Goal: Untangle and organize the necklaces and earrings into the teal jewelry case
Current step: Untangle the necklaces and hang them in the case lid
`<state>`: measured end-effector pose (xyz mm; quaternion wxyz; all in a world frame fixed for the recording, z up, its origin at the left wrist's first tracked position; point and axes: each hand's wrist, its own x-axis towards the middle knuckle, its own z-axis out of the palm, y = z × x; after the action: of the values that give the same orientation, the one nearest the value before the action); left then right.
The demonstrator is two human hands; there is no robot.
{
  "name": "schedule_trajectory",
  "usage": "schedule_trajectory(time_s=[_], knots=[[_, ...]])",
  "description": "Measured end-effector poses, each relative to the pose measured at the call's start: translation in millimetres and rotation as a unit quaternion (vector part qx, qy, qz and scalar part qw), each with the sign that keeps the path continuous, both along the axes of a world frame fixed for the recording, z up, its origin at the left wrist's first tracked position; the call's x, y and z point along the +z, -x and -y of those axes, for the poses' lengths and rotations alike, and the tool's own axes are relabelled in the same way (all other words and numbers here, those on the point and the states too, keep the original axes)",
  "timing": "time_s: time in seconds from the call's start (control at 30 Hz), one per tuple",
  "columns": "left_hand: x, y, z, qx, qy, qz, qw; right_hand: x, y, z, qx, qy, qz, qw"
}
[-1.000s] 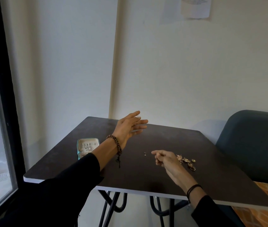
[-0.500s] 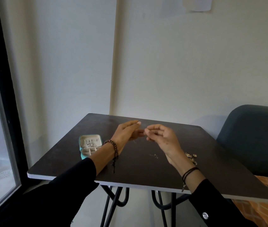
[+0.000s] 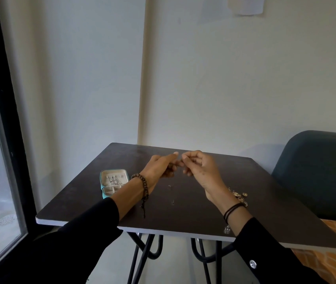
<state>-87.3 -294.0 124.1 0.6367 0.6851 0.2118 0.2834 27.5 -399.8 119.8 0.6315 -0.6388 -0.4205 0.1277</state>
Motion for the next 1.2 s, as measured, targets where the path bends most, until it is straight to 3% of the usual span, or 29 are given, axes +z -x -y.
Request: schedule_trajectory(time_s=[0.3, 0.57, 0.63, 0.8, 0.93, 1.07, 1.2], knots=[[1, 2, -2, -0.017, -0.034, 0.002, 0.999, -3, 3, 8, 0.046, 0.061, -0.073, 0.994], [-4, 2, 3, -0.017, 0.002, -0.003, 1.0, -3, 0, 11, 0.141, -0.049, -0.255, 0.955], [-5, 1, 4, -0.011, 0.015, -0.009, 1.0, -4, 0, 13, 0.139, -0.046, -0.243, 0.959], [-7, -1, 5, 0.006, 0.009, -0.007, 1.0, -9, -2, 18, 0.122, 0.1, -0.096, 0.983], [-10, 0, 5, 0.008, 0.009, -0.013, 1.0, -5, -1, 18, 0.149, 0.03, -0.218, 0.964], [-16, 0, 6, -0.013, 0.007, -0.03, 0.999, -2, -2, 19, 0.177, -0.055, -0.345, 0.92], [-18, 0, 9, -0.03, -0.005, -0.043, 0.999, 2, -2, 21, 0.174, -0.081, -0.369, 0.909]])
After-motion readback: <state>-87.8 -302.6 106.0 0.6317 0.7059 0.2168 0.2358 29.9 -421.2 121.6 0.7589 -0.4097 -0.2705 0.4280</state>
